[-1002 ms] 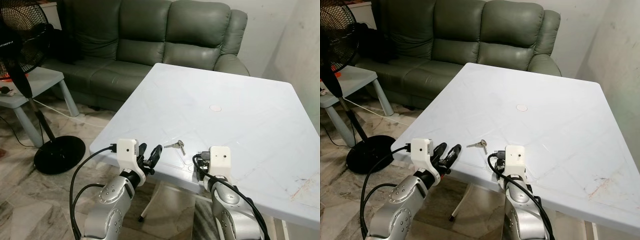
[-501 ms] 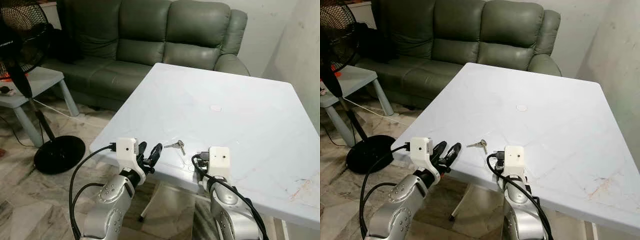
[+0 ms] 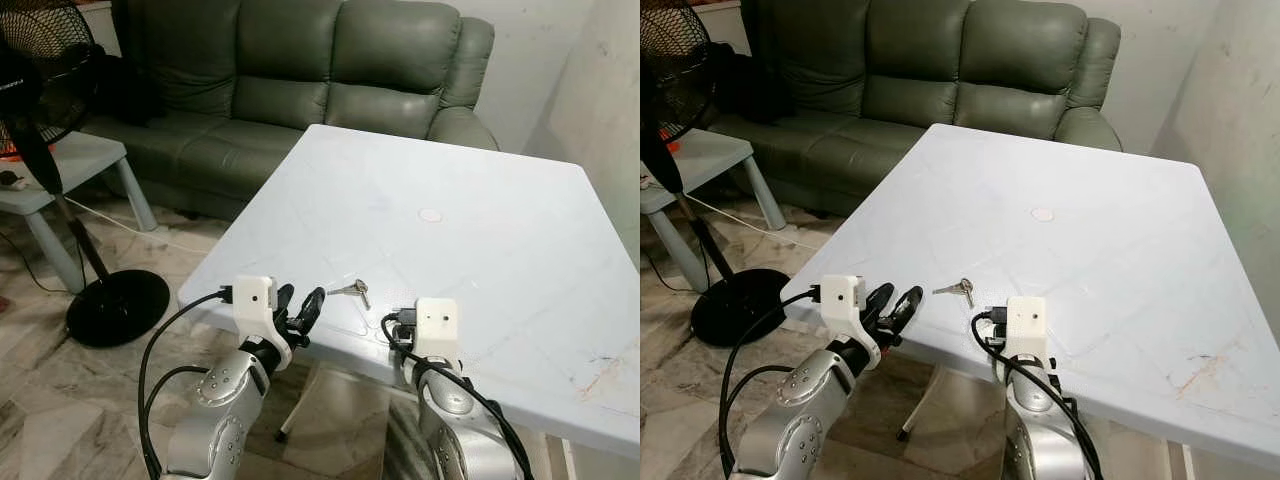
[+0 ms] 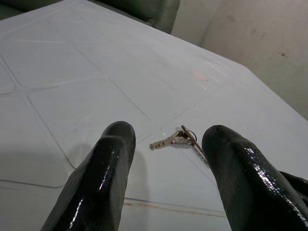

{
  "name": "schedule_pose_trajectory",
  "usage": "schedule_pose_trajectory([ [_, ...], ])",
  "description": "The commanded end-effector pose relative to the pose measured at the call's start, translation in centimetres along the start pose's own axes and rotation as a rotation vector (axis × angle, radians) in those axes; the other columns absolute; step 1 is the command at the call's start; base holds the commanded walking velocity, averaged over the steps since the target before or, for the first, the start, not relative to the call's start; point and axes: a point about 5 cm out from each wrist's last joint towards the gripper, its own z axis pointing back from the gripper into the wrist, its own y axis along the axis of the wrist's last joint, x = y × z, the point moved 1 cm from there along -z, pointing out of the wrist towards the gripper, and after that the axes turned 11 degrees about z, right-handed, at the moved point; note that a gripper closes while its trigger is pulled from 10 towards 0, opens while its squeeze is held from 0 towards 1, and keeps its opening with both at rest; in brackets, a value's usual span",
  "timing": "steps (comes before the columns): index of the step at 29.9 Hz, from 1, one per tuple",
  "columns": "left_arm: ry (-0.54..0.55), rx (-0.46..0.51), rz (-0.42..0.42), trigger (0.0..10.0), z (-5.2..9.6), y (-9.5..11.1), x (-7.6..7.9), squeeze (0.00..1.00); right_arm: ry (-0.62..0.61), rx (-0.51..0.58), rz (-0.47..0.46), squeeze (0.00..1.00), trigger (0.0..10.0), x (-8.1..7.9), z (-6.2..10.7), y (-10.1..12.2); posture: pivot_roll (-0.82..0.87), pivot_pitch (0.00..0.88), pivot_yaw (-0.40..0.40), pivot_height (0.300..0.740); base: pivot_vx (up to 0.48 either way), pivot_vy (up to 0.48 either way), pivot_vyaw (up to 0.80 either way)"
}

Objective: Hang keys on a hook

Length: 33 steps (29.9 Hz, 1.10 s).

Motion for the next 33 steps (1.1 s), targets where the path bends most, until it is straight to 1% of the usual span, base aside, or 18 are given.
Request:
schedule_pose_trajectory([
  [1,-0.015,0.010,0.038,10.0,-0.1,-0.2,1.0,0.00,0.016,-0.014,-0.033,0.00,10.0,-1.2,0.2,-0.2,0.00,0.038,-0.038,0.740,0.000,0.000,0.00],
  [11,-0.015,0.012,0.041,10.0,-0.2,-0.1,1.0,0.00,-0.001,-0.010,-0.073,0.00,10.0,-0.9,-0.1,0.2,0.00,0.032,-0.038,0.740,0.000,0.000,0.00],
  [17,-0.016,0.012,0.041,10.0,-0.3,-0.1,1.0,0.00,-0.020,-0.008,-0.107,0.00,10.0,-1.2,-0.2,0.5,0.00,0.030,-0.037,0.740,0.000,0.000,0.00],
  [25,-0.018,0.011,0.041,10.0,-0.4,-0.1,1.0,0.00,-0.028,0.003,-0.121,0.00,10.0,-1.7,-0.5,0.6,0.00,0.031,-0.035,0.740,0.000,0.000,0.00],
  [33,-0.022,0.013,0.042,10.0,-0.5,0.0,1.1,0.00,-0.047,0.008,-0.156,0.00,10.0,-1.7,-1.2,0.9,0.00,0.028,-0.035,0.740,0.000,0.000,0.00],
])
